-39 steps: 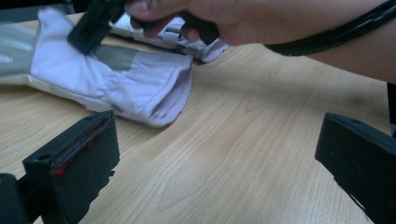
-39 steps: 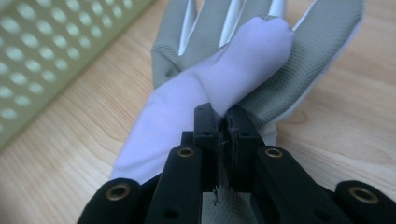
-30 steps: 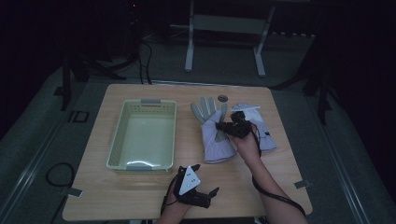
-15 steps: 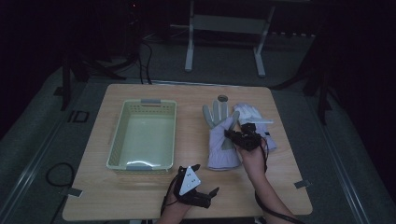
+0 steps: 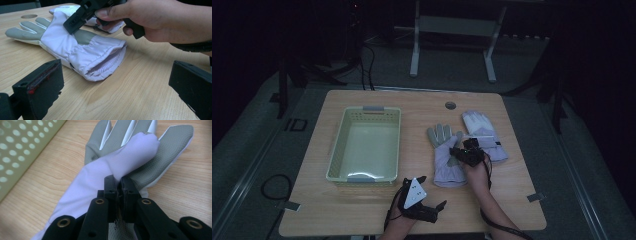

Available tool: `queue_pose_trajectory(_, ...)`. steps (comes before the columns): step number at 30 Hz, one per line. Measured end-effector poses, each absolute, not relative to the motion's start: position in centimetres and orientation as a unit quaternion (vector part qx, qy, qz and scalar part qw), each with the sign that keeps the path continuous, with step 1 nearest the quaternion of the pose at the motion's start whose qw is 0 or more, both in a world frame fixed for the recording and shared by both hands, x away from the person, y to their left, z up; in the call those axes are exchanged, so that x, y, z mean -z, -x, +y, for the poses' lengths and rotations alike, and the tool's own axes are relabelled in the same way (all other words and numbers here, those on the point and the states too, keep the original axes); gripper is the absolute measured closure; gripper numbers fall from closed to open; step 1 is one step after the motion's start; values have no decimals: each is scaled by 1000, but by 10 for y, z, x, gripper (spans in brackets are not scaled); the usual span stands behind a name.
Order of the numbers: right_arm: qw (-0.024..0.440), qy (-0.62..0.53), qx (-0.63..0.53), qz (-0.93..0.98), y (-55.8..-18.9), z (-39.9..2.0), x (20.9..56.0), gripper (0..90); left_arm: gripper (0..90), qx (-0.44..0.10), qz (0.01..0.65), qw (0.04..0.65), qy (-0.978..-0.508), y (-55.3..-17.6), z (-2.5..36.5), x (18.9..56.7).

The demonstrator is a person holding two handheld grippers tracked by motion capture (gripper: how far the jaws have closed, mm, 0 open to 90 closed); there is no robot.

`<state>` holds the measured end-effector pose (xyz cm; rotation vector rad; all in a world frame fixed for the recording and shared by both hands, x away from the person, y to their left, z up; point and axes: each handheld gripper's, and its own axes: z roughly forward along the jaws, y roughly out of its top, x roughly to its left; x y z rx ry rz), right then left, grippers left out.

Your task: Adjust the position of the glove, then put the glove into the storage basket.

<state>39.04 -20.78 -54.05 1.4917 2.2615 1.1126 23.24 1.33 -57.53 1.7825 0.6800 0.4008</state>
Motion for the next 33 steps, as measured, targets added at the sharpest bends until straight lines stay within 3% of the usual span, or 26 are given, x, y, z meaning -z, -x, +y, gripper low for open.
queue_pose_trajectory(4,110,-508,-380,765,-389,-208,542,840,0,-169,290,562,-756,-233,14,575)
queue_pose_trajectory(7,114,-506,-385,763,-387,-210,538,781,0,-169,291,561,-756,-233,13,575)
queue_pose_trajectory(10,127,-499,-392,762,-385,-215,530,630,1,-172,290,559,-757,-233,13,575)
queue_pose_trajectory(11,131,-493,-394,764,-384,-217,526,539,0,-172,290,559,-758,-233,13,575)
queue_pose_trajectory(12,131,-493,-394,764,-384,-217,526,539,1,-172,290,559,-758,-233,13,575)
queue_pose_trajectory(13,139,-479,-395,772,-385,-221,523,417,0,-178,290,556,-758,-232,12,575)
queue_pose_trajectory(15,138,-462,-401,779,-385,-226,519,308,0,-186,291,556,-756,-231,11,575)
queue_pose_trajectory(19,117,-434,-409,794,-385,-236,517,170,0,-186,296,555,-755,-232,10,575)
queue_pose_trajectory(21,103,-424,-405,804,-385,-241,518,139,0,-182,300,554,-754,-233,11,575)
queue_pose_trajectory(26,85,-410,-405,813,-382,-249,522,161,0,-181,301,552,-756,-234,10,575)
queue_pose_trajectory(29,131,-355,-410,830,-375,-254,518,161,0,-152,297,556,-761,-237,10,575)
queue_pose_trajectory(33,144,-337,-404,838,-371,-264,511,149,1,-133,299,541,-775,-244,10,567)
